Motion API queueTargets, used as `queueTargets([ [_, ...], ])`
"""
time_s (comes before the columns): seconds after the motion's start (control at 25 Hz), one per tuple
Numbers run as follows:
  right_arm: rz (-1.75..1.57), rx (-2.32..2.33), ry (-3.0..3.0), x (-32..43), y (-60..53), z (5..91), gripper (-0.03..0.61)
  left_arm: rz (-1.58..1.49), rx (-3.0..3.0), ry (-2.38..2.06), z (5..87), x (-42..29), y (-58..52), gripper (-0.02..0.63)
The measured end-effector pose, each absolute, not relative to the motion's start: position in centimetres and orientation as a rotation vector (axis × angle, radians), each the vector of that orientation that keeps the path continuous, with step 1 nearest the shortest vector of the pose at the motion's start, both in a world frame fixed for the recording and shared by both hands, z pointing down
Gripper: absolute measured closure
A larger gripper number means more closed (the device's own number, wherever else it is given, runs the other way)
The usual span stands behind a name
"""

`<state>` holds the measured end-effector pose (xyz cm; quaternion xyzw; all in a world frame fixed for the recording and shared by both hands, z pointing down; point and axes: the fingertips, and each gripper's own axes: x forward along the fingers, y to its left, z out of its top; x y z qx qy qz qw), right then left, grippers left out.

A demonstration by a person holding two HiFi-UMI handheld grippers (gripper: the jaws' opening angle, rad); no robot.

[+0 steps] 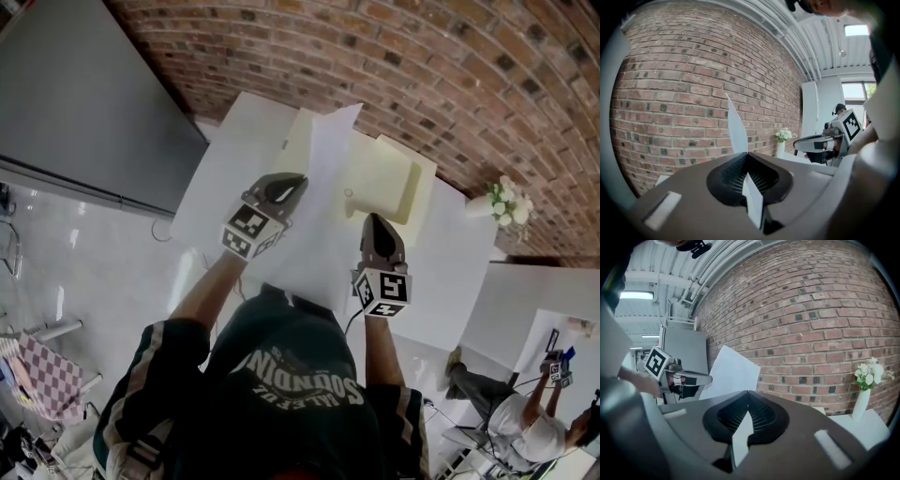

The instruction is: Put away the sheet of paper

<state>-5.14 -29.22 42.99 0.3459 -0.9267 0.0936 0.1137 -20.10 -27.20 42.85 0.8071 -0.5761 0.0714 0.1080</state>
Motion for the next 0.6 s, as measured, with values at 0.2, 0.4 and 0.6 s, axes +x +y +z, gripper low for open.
queueTargets([
  [0.2, 0.291, 1.001, -2.714, -4.9, -30.9, 43.5, 0.578, 0.225, 2.364, -1.695, 43.2, -20.0, -28.6, 0.603],
  [0.4, 0.314, 1.003, -2.703, -4.3, -32.2, 44.3, 0.578, 0.253, 2.369, -1.68, 43.9, -19.6, -30.2, 0.603],
  [0.6, 0.338, 1.006, -2.684, -4.0, -33.2, 45.3, 0.578, 0.265, 2.373, -1.648, 44.7, -19.1, -31.7, 0.603],
])
